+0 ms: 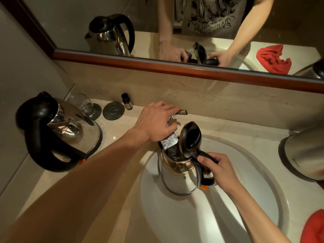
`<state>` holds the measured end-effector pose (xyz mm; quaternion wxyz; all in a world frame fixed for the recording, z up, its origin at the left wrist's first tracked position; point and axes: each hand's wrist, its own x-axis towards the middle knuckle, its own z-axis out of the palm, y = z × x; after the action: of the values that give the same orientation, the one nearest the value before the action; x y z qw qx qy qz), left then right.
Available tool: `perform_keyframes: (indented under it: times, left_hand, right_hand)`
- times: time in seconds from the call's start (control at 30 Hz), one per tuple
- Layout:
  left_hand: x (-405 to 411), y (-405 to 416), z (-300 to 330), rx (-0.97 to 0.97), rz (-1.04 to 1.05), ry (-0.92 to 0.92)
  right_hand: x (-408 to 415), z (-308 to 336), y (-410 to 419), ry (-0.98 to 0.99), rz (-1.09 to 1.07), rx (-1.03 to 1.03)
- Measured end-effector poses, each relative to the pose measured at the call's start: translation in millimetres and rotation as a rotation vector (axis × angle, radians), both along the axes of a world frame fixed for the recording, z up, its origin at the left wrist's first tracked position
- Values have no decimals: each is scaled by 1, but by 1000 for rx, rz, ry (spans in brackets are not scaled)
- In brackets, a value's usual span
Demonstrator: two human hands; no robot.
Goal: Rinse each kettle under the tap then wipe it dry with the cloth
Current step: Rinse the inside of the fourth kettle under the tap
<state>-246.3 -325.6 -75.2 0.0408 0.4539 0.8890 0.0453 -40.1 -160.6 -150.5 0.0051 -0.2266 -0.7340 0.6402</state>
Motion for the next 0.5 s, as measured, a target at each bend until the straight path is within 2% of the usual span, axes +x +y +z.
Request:
perform_keyframes:
  times: [0.5]
  left_hand:
    - [1, -1, 0, 4, 3, -1]
  right_hand:
    - [-2, 2, 0, -4, 0, 5]
